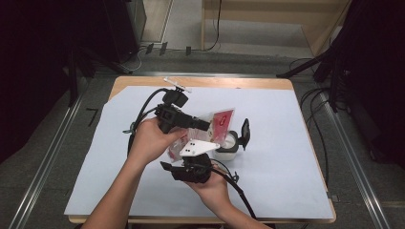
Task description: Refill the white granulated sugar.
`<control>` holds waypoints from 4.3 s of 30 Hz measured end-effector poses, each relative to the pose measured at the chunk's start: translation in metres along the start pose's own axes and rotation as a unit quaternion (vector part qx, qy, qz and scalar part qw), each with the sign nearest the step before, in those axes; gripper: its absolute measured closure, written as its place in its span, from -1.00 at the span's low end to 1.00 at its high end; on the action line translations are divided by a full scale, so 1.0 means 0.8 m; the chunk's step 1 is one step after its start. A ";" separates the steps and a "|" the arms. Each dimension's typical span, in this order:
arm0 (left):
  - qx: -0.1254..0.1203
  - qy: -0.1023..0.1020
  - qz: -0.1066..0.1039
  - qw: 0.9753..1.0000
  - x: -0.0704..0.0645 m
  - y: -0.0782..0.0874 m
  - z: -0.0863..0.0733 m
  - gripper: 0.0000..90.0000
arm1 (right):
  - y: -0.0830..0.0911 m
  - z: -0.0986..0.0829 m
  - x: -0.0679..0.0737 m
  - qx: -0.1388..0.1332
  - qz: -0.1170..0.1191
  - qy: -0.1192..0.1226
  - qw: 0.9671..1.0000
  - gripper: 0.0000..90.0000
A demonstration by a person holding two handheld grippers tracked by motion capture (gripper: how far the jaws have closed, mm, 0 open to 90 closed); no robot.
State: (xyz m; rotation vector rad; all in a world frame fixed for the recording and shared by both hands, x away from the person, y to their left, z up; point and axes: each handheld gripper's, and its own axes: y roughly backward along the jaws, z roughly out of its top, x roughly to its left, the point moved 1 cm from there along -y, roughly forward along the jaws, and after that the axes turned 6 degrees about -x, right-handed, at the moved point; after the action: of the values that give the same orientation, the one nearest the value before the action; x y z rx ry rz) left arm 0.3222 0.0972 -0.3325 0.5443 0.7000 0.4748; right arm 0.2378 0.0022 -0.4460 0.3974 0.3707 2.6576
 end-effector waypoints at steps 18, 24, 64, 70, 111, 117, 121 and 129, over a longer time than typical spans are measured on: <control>0.007 0.004 0.000 1.000 0.015 0.011 -0.027 0.76 | -0.011 -0.020 0.002 0.026 0.015 0.025 0.999 0.28; 0.007 -0.001 -0.004 1.000 0.019 0.011 -0.032 0.75 | -0.012 -0.025 0.002 0.031 0.014 0.036 0.999 0.28; 0.000 -0.002 -0.012 1.000 0.034 0.014 -0.050 0.85 | -0.015 -0.041 -0.012 0.062 0.006 0.054 0.997 0.32; -0.001 0.001 -0.012 1.000 0.038 0.018 -0.051 0.85 | -0.016 -0.043 -0.014 0.062 0.001 0.055 0.997 0.32; -0.014 0.048 -0.055 0.997 0.065 0.032 -0.060 0.93 | -0.013 -0.047 -0.036 0.064 -0.016 0.033 0.997 0.29; -0.019 0.056 -0.067 0.996 0.072 0.035 -0.063 0.97 | -0.013 -0.048 -0.042 0.059 -0.018 0.027 0.998 0.27; -0.019 0.062 -0.071 0.995 0.076 0.037 -0.064 0.98 | -0.012 -0.047 -0.043 0.058 -0.023 0.028 0.998 0.26; -0.031 0.065 -0.067 0.995 0.083 0.044 -0.067 0.99 | -0.009 -0.048 -0.050 0.058 -0.033 0.002 0.998 0.22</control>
State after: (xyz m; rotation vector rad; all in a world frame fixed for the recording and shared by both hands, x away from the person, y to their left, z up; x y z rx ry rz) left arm 0.3210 0.1784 -0.3770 0.4077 0.8388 0.4072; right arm 0.2623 -0.0167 -0.4921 0.4090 0.5318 2.5799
